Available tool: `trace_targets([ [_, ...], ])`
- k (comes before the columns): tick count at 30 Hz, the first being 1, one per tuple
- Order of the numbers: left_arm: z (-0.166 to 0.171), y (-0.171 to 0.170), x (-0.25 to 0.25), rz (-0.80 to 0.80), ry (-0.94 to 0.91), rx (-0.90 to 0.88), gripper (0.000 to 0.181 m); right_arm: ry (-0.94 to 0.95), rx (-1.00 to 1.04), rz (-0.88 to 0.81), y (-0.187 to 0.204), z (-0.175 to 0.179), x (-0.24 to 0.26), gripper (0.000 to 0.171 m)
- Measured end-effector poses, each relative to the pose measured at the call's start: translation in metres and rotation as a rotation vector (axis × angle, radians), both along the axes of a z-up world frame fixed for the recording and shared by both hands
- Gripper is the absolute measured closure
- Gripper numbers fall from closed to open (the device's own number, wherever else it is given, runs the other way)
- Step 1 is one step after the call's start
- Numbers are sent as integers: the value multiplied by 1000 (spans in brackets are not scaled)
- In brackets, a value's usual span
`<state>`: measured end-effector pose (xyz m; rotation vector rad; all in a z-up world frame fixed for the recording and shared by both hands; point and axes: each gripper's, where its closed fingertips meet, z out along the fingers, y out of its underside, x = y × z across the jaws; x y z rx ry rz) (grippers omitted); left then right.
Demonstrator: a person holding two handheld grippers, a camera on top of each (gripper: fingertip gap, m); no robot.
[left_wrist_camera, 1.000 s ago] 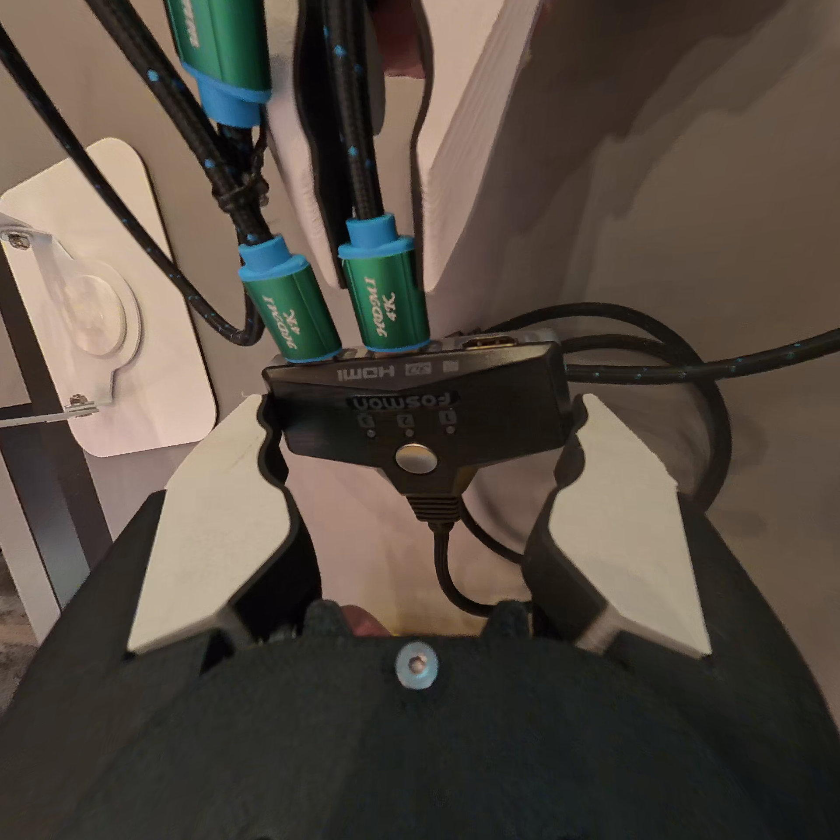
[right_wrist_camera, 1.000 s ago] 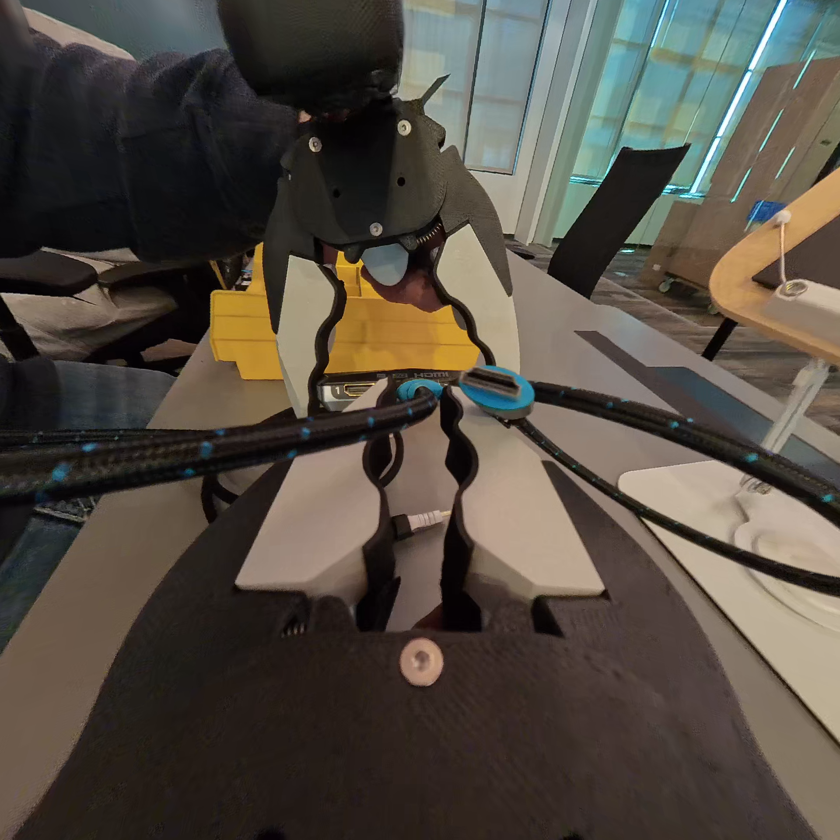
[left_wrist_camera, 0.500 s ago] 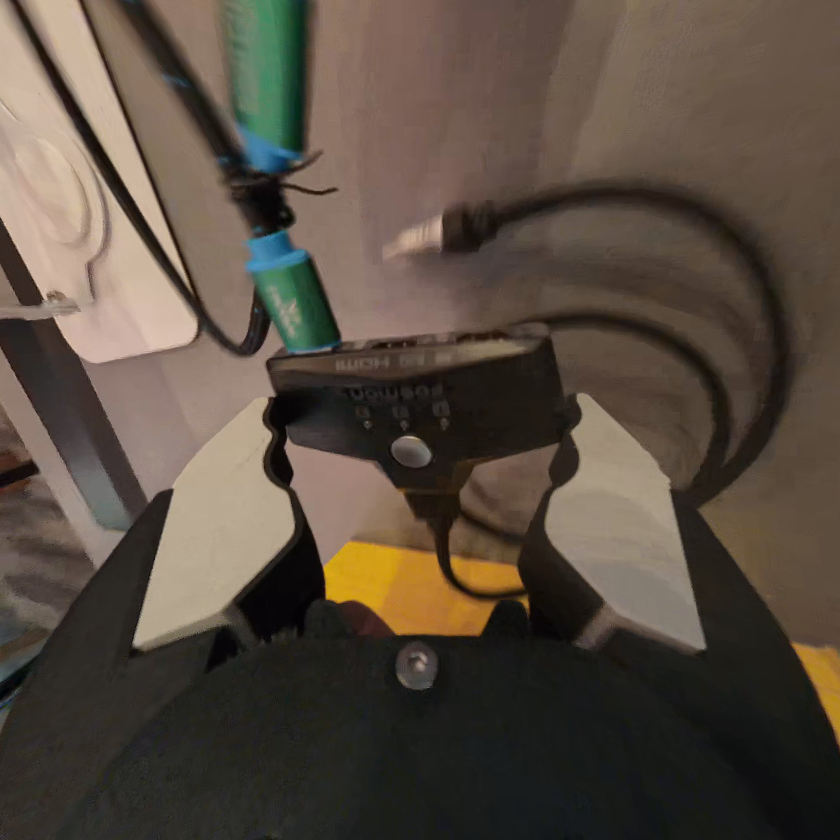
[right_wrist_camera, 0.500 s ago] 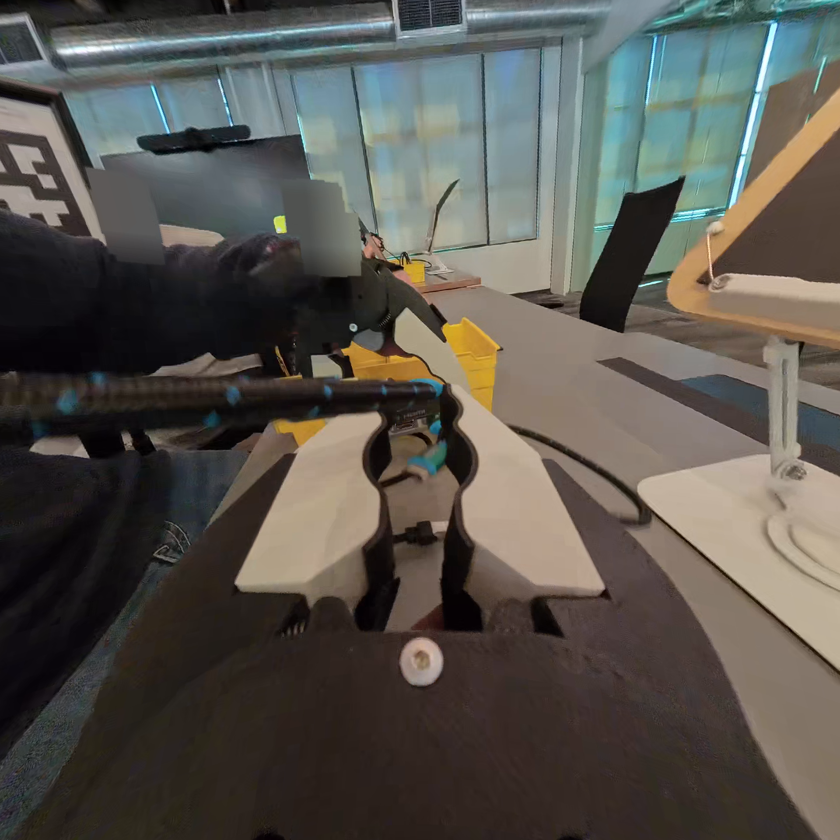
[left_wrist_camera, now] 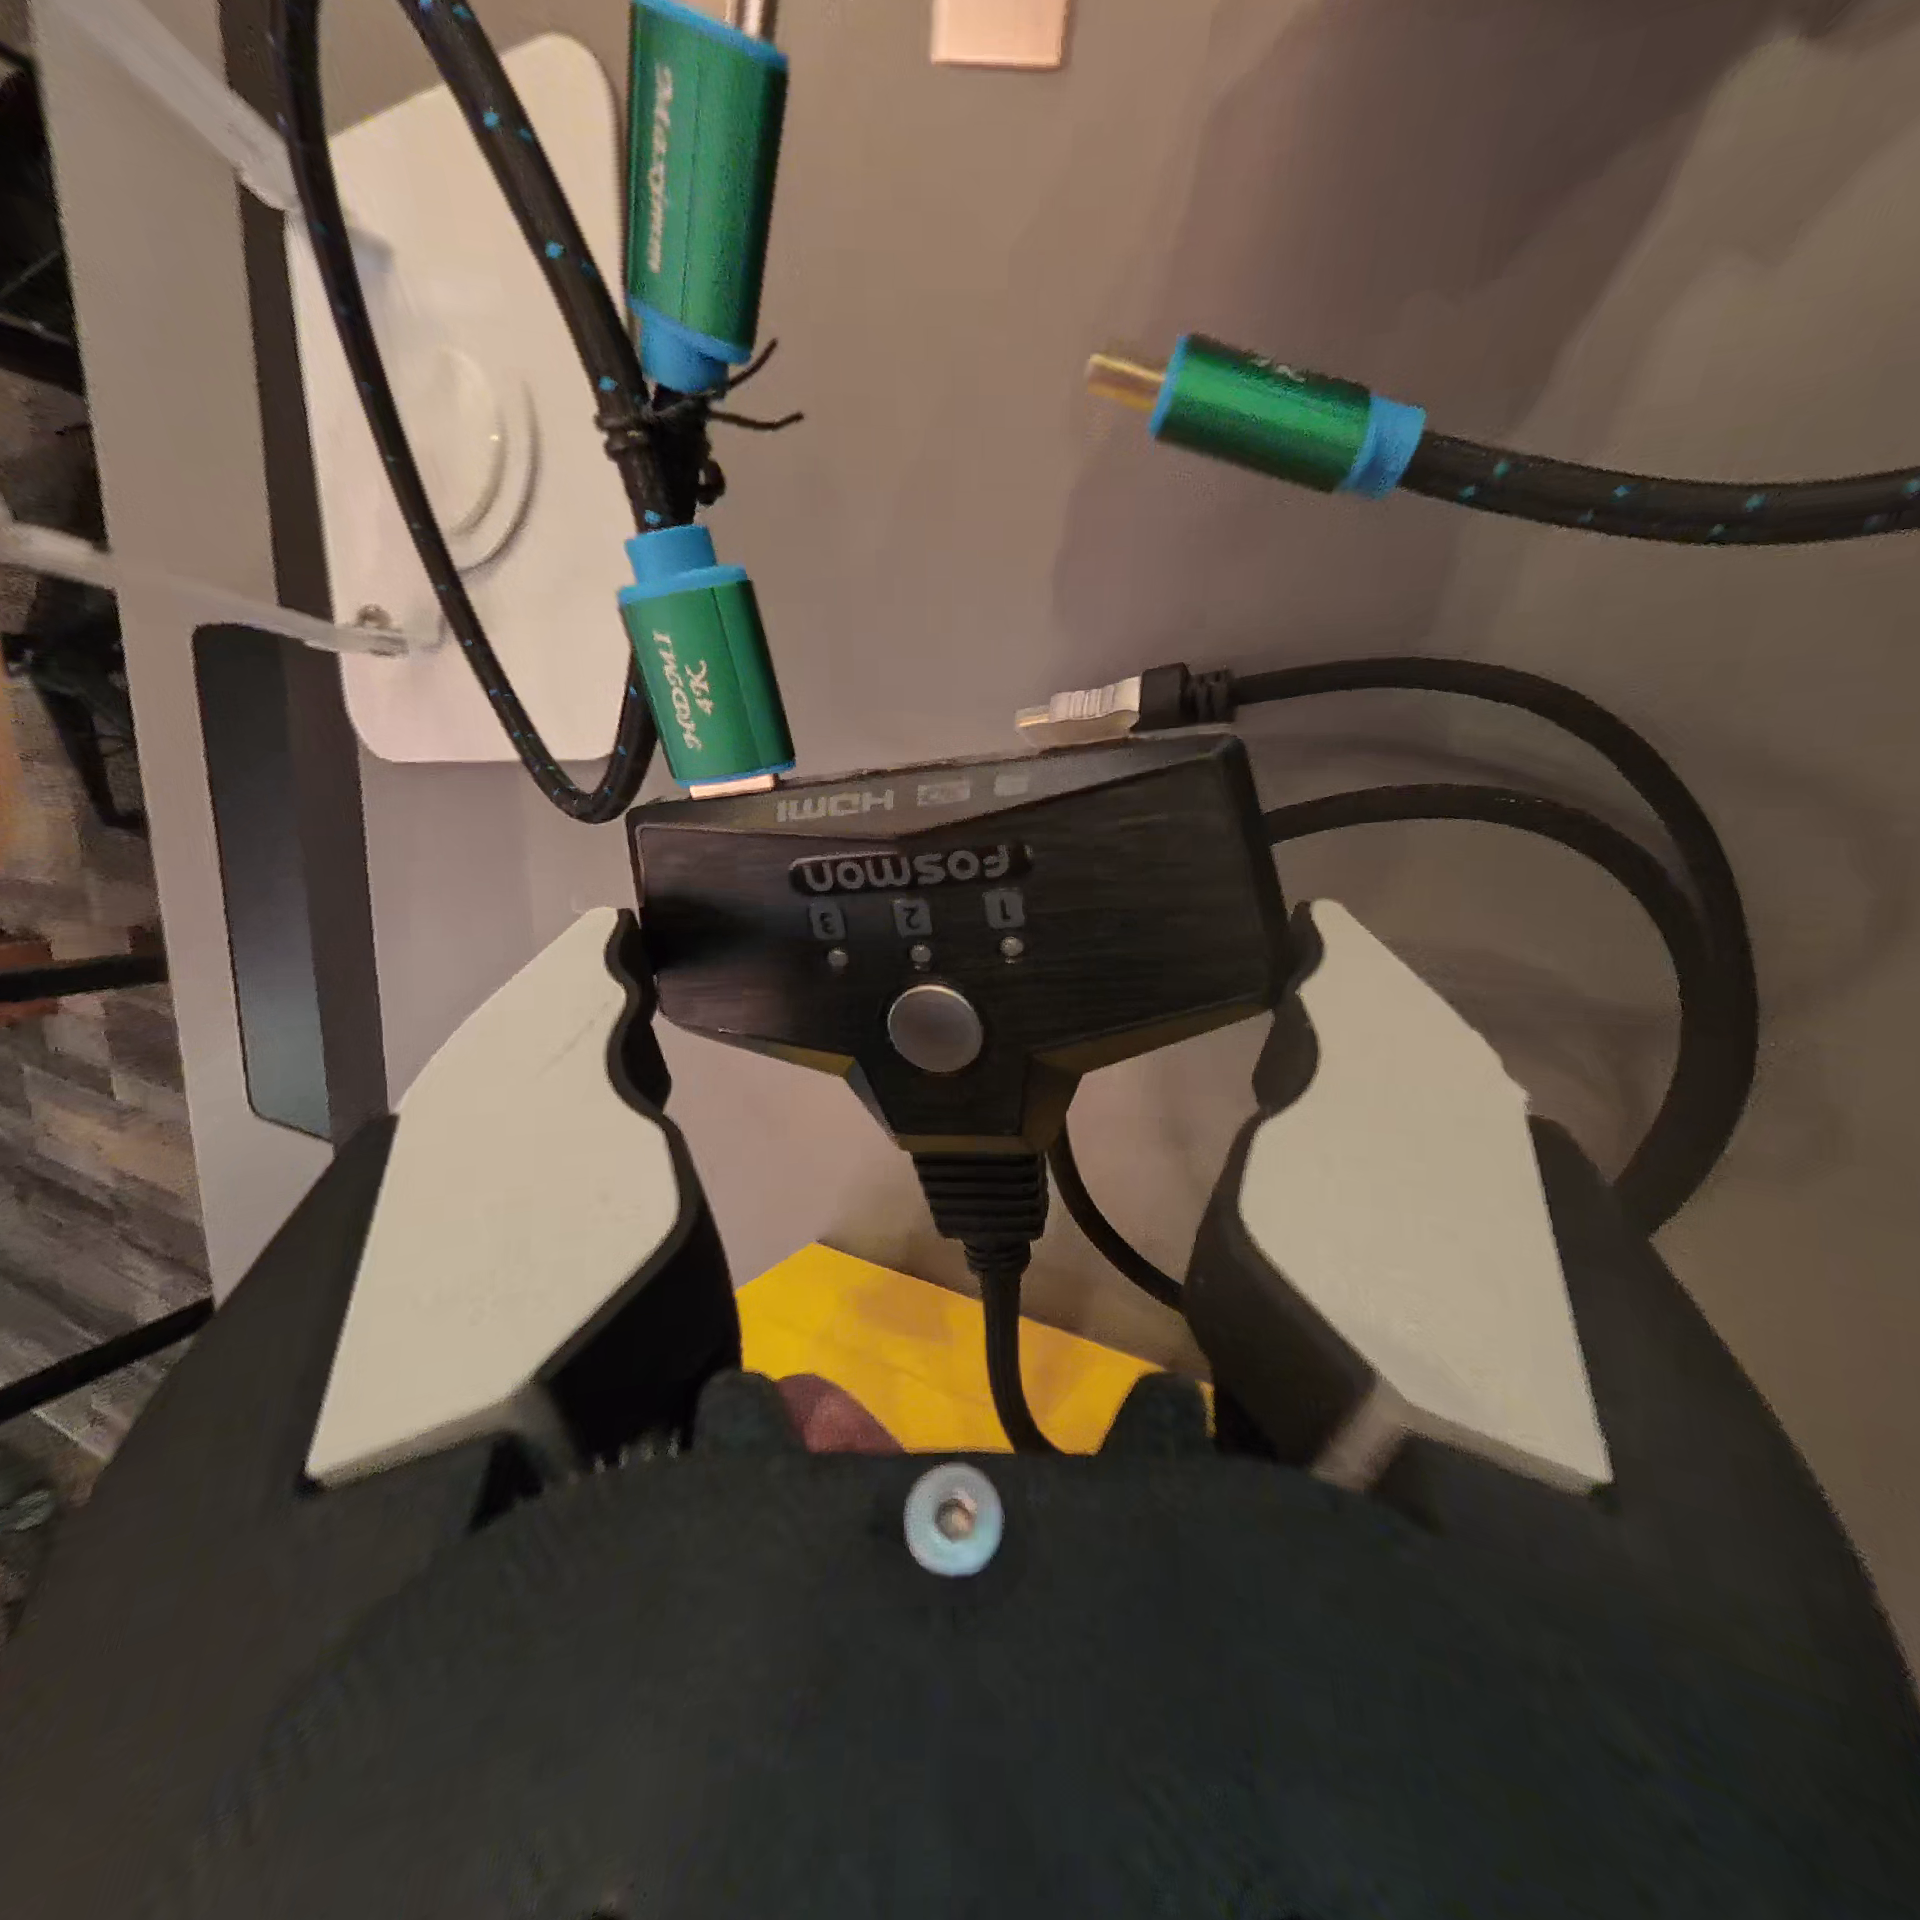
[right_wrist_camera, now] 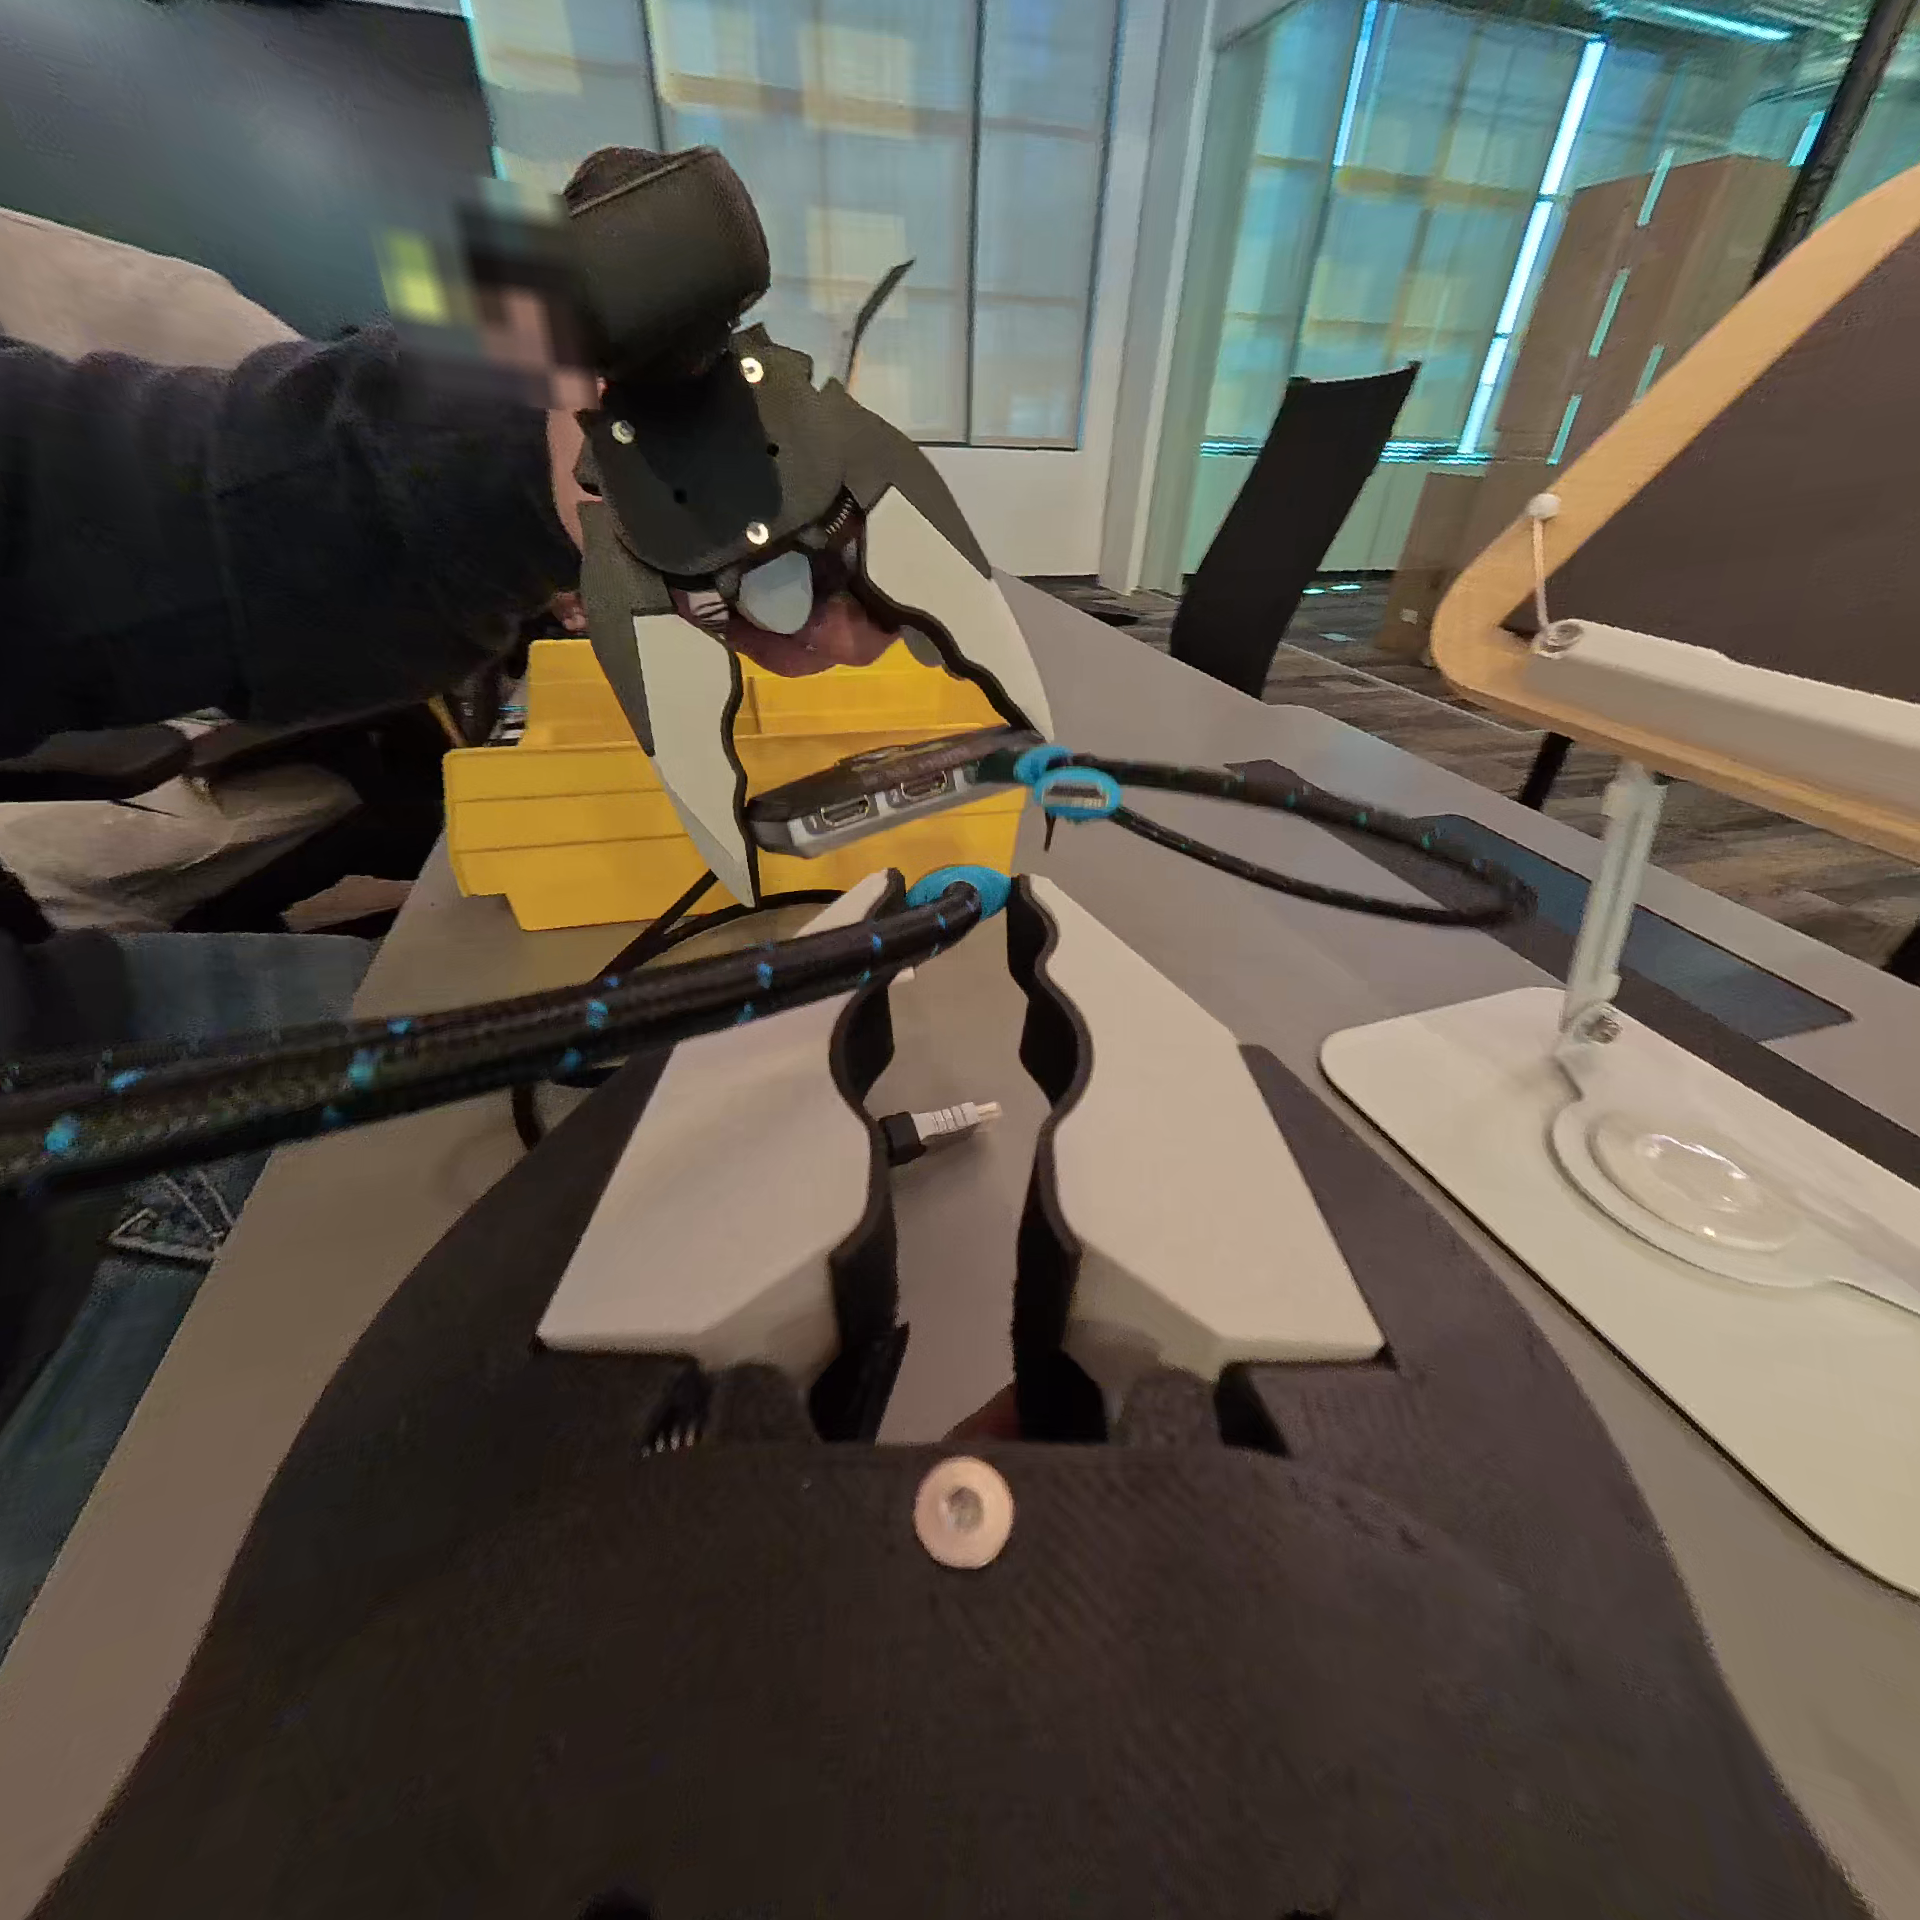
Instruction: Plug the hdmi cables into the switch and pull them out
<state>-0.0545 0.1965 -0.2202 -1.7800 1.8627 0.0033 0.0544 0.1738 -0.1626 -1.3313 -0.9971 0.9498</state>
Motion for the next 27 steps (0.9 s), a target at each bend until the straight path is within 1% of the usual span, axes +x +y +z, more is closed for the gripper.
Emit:
trace_targets([
  [5,12,6,-10,78,-80,24,70,-29,1,-137,-2,14,17,154],
  [9,14,4,-14,93,-110,26,70,-43,41,-261,-8,49,53,154],
  [14,10,-4,-14,87,-105,28,70,-66,150,-477,-23,110,128,154],
  [16,8,-7,-13,82,-99,31,70,-87,186,-604,-25,126,172,154],
  [18,9,-9,-12,81,-108,31,70,-106,208,-747,-23,134,221,154],
  [20,10,-11,-12,83,-119,31,70,-137,225,-904,-22,134,272,154],
  [22,11,-13,-12,82,-120,32,70,-199,230,-1054,-23,123,318,154],
  [24,11,-15,-11,81,-116,33,70,-254,201,-1157,-25,104,352,154],
  [27,11,-16,-10,77,-105,32,70,-344,151,-1257,-25,66,384,154],
])
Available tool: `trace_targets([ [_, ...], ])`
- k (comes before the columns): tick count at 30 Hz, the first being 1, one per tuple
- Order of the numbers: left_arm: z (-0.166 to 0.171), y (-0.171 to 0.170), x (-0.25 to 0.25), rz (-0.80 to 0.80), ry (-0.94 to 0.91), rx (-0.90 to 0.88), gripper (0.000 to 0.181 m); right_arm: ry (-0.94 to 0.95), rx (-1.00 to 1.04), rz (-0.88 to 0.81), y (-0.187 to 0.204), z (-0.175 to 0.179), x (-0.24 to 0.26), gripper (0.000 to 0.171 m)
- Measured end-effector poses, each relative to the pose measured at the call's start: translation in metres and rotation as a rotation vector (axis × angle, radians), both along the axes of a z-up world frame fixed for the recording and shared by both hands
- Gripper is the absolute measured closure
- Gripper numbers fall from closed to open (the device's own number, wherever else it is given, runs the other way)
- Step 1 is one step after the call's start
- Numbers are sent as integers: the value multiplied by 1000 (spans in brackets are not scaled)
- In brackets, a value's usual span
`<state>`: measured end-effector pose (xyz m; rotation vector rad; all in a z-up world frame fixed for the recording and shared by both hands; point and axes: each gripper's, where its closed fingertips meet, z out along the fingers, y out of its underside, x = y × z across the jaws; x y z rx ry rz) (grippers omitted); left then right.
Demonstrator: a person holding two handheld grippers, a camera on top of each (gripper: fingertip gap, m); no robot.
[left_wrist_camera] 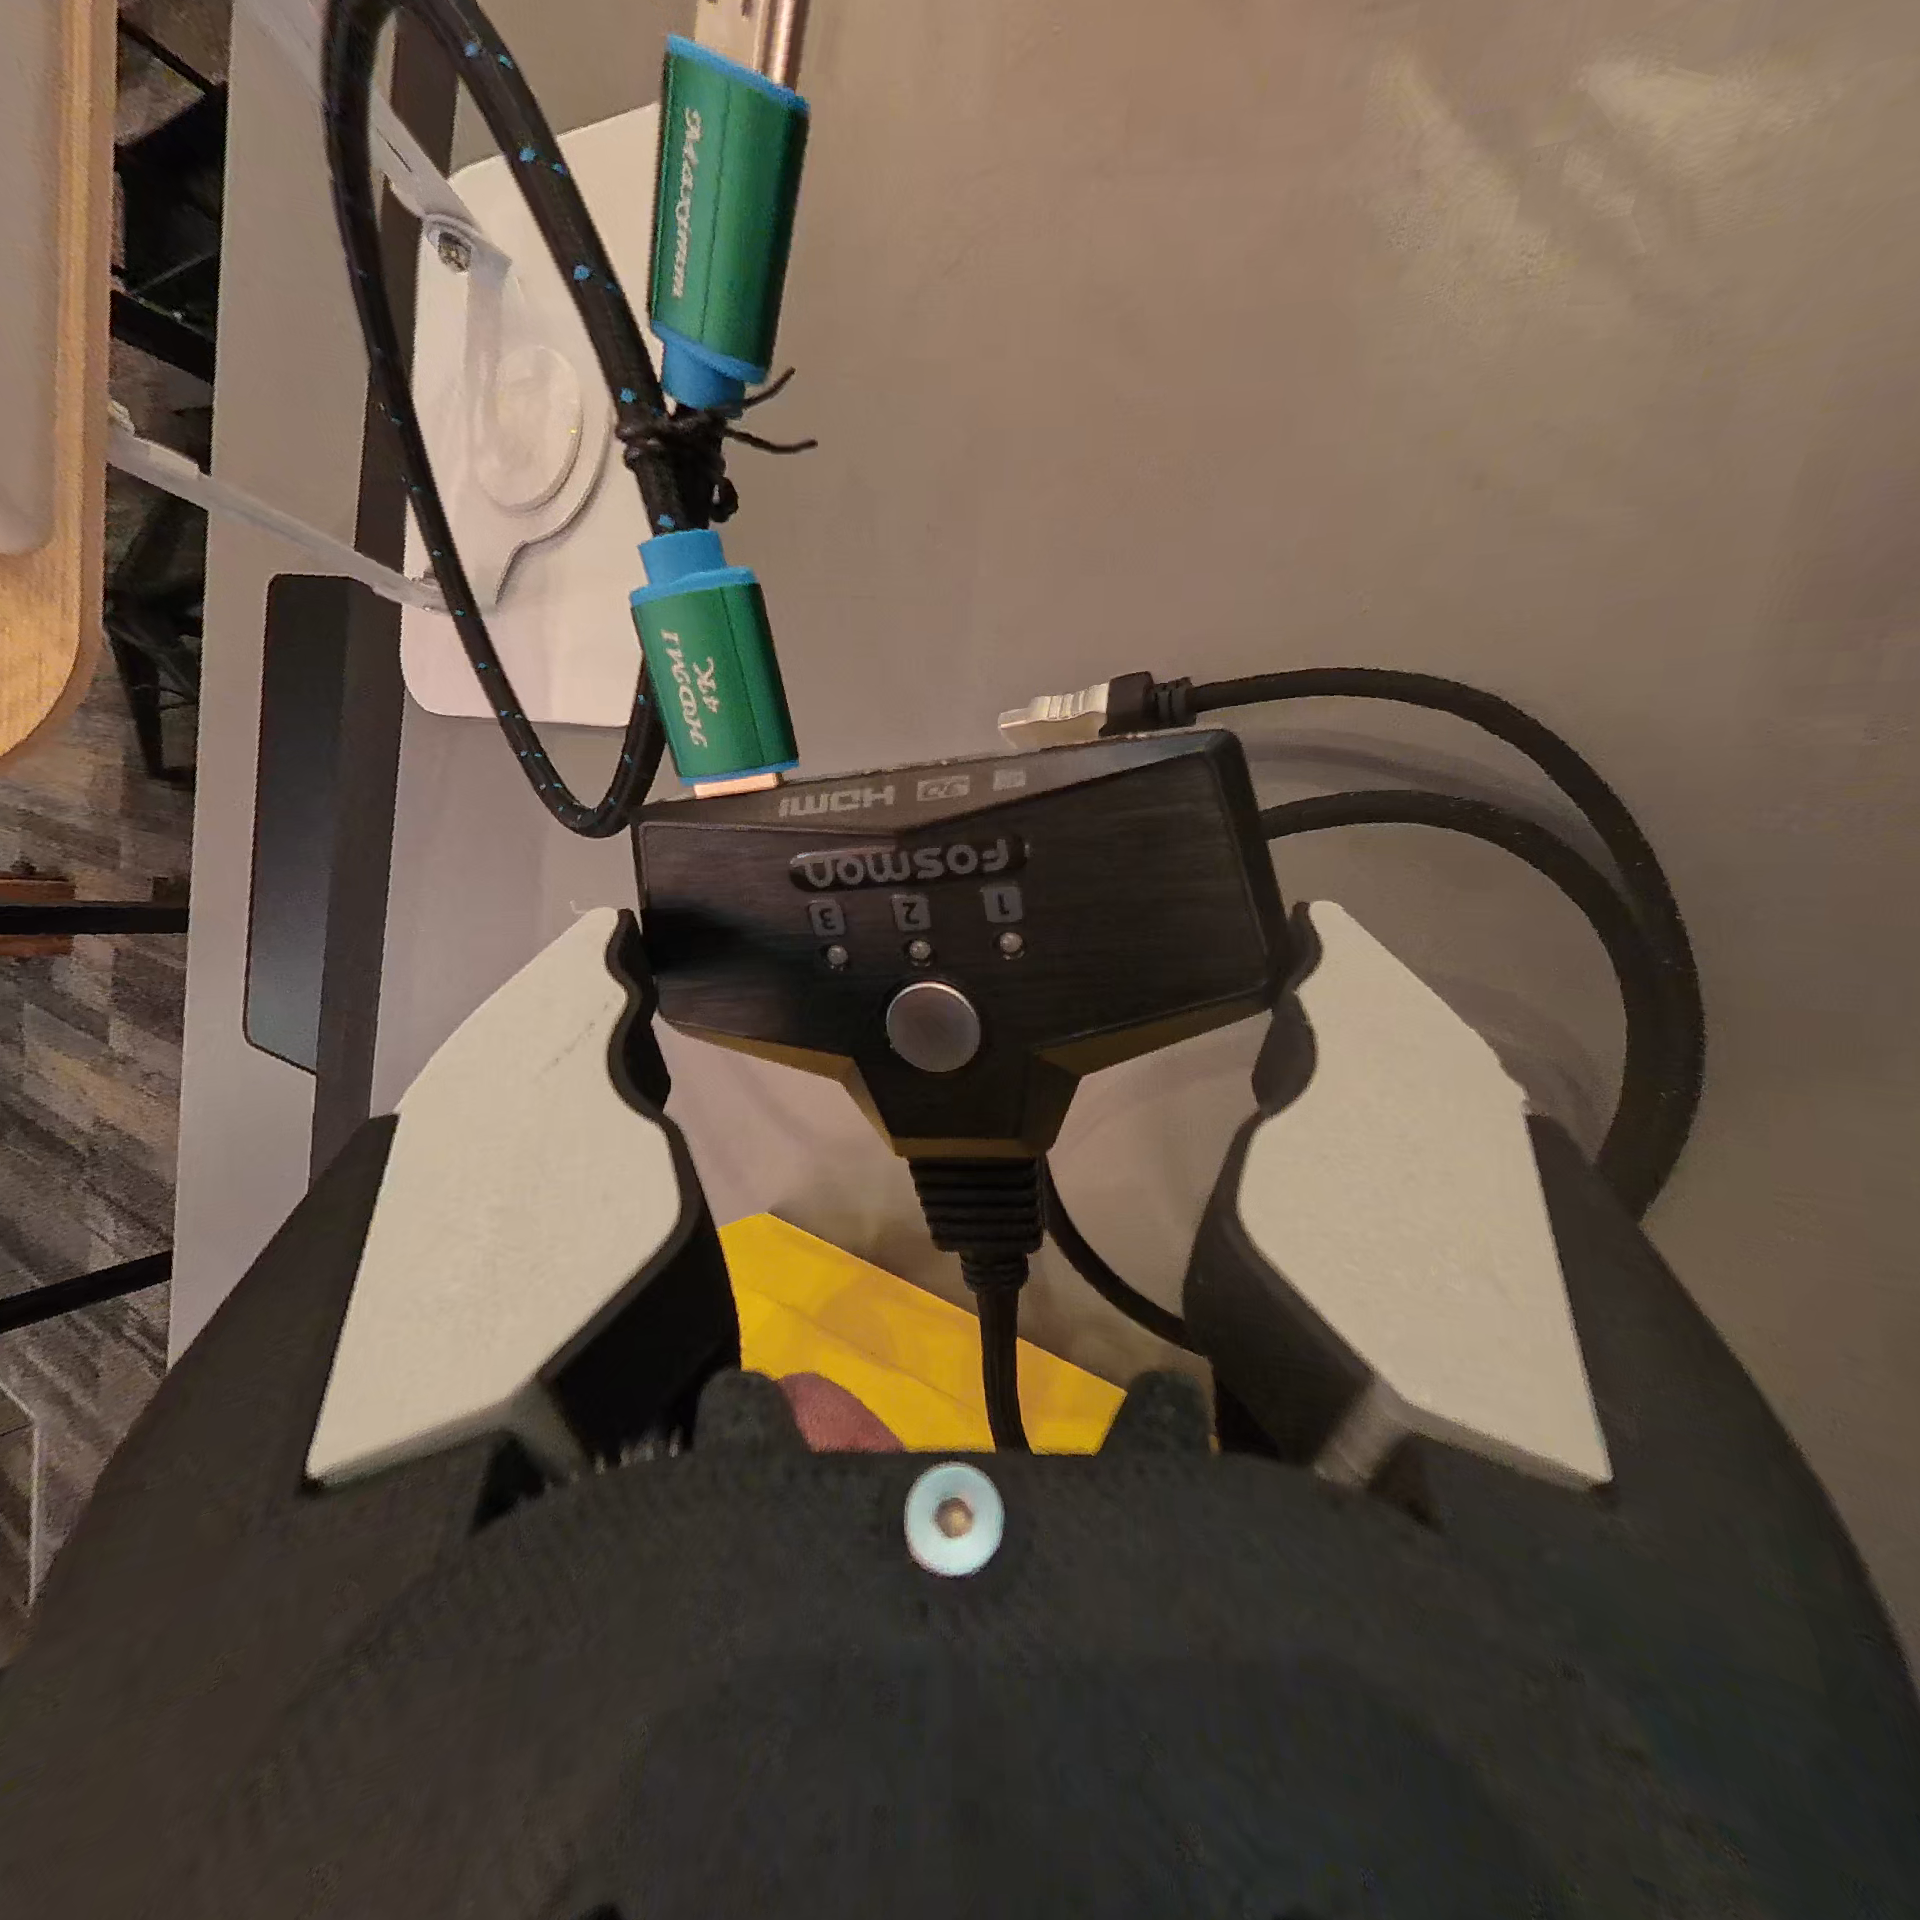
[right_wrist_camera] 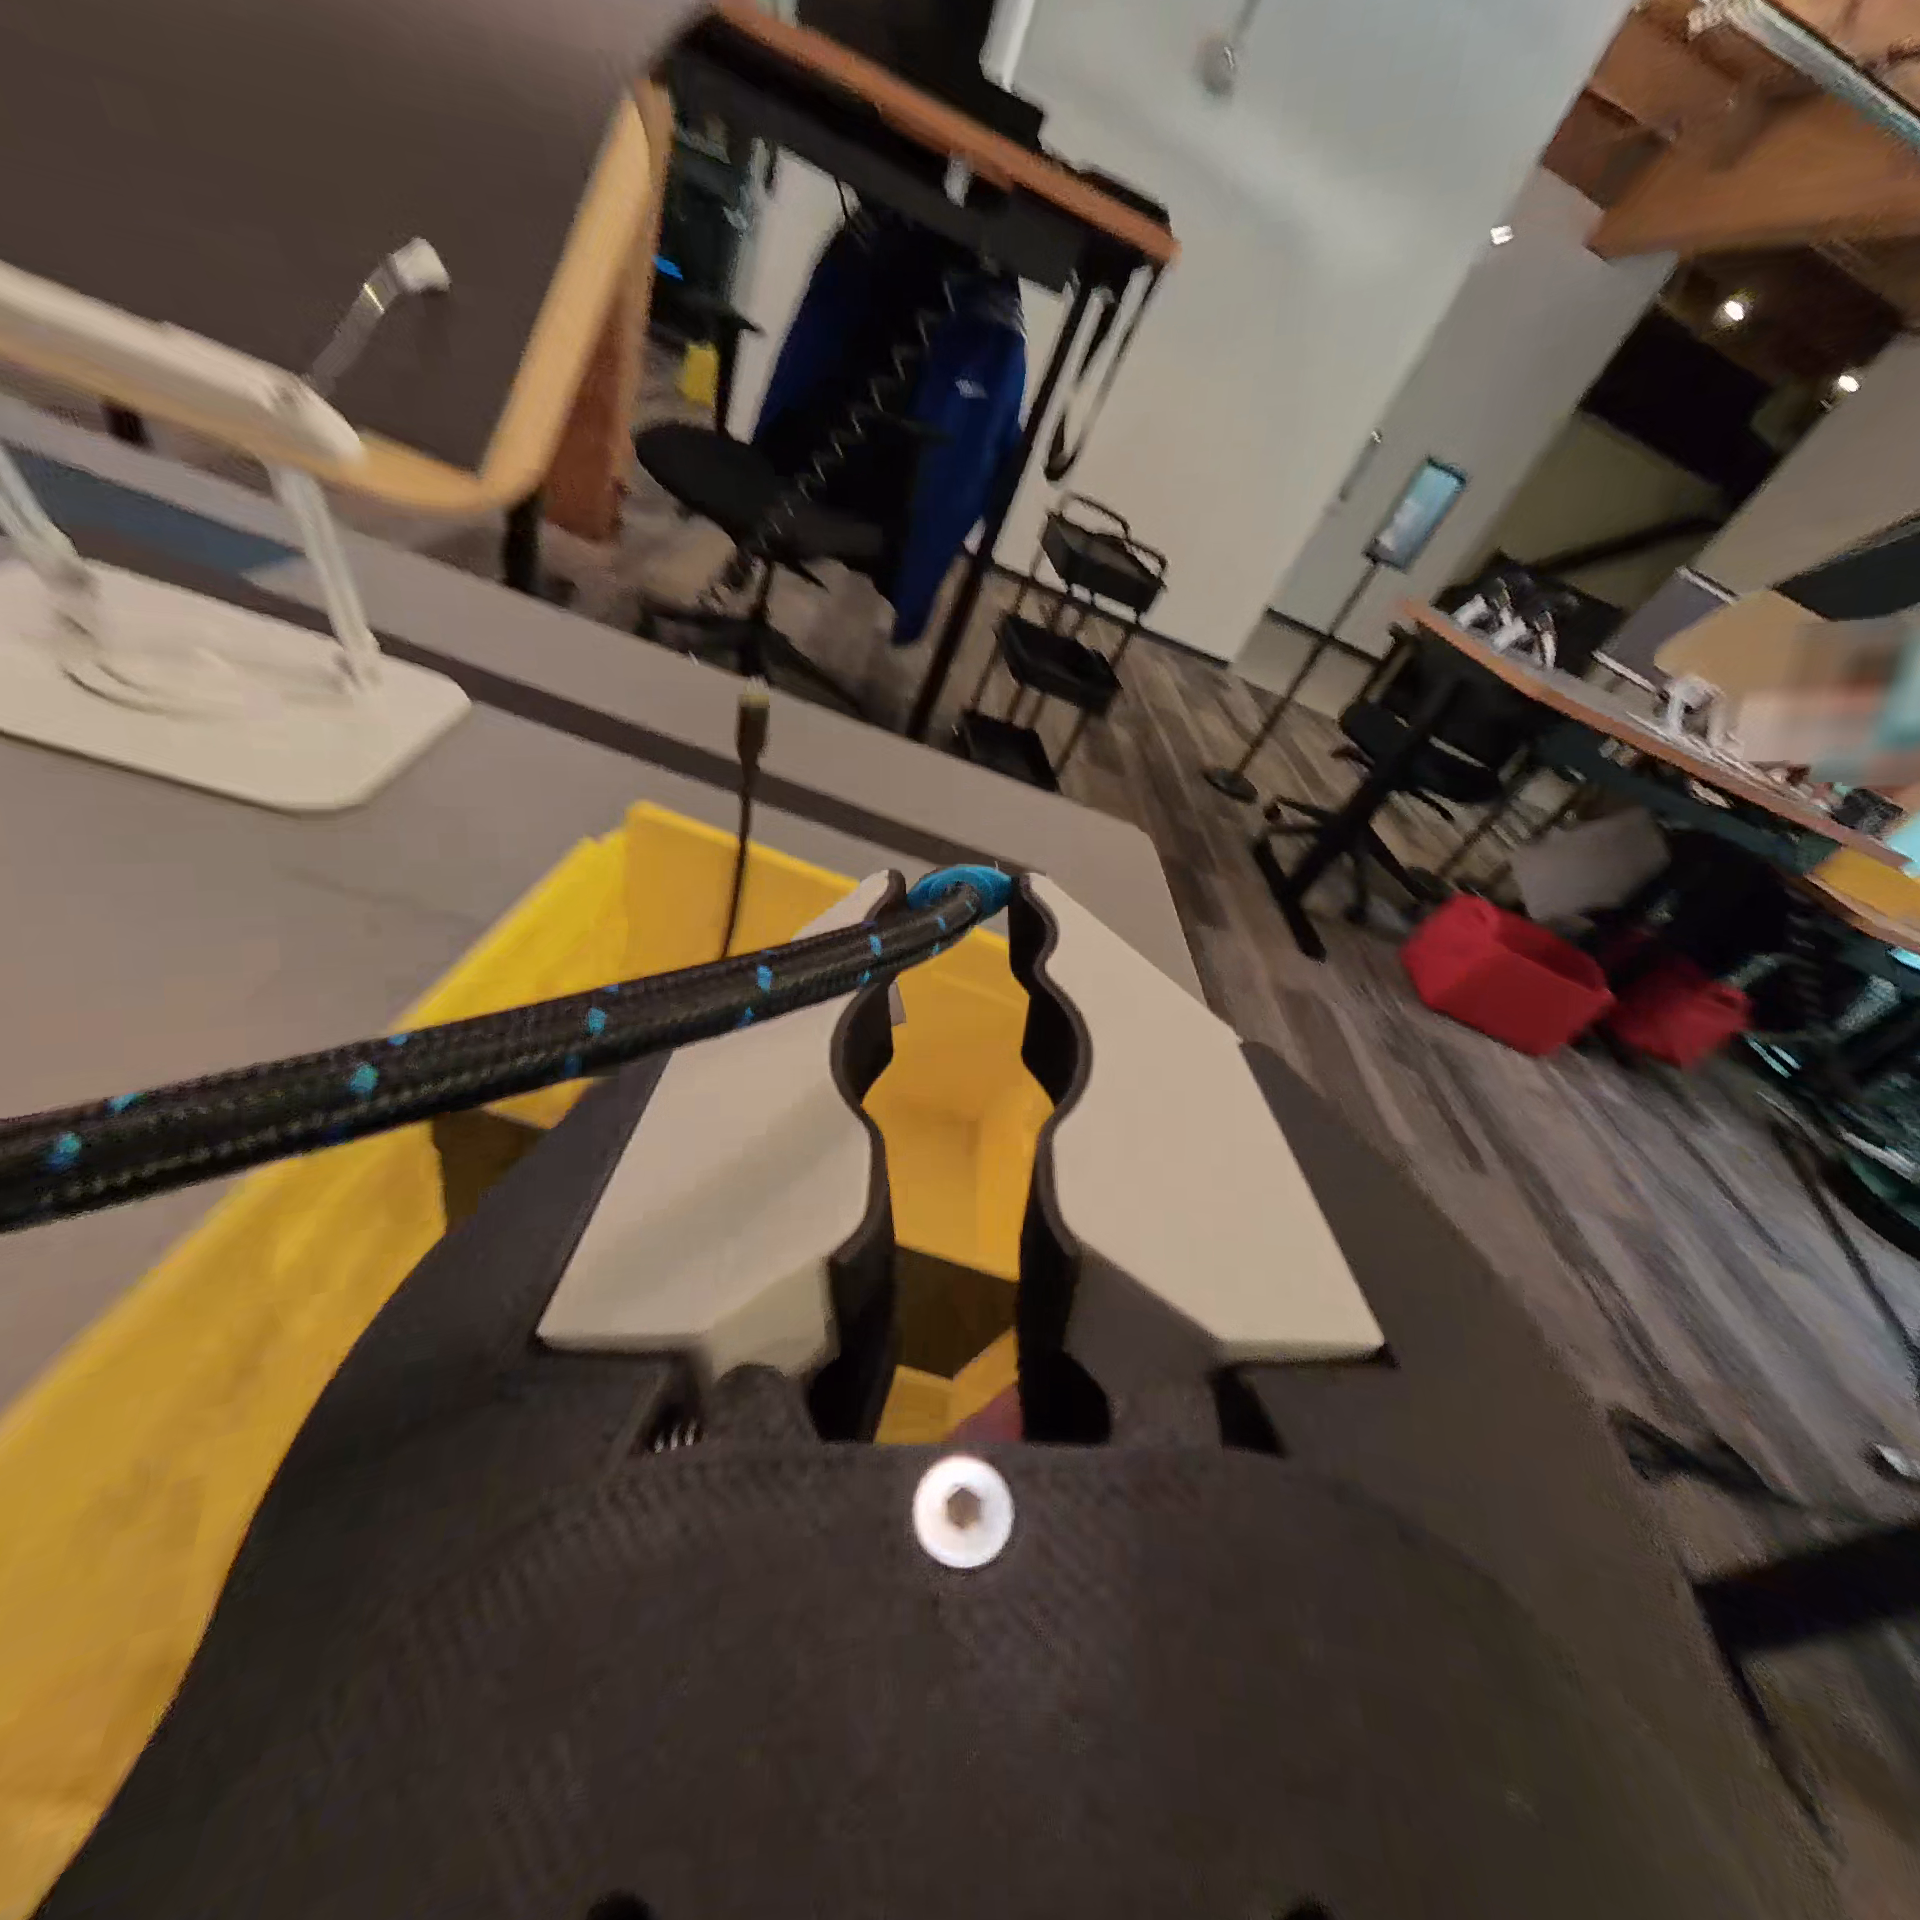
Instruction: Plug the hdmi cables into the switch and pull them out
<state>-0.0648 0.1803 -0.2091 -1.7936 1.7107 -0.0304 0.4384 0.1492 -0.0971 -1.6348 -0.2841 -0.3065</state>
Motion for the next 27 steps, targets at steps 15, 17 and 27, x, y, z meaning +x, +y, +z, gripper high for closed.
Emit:
trace_targets([
  [15,-5,-4,3,-14,15,-19,70,-451,-637,-198,-32,-155,47,157],
  [17,-7,-5,4,-16,18,-21,70,-486,-699,-154,-40,-164,45,161],
  [27,-8,-9,4,-17,28,-24,70,-489,-780,60,-69,-161,24,129],
])
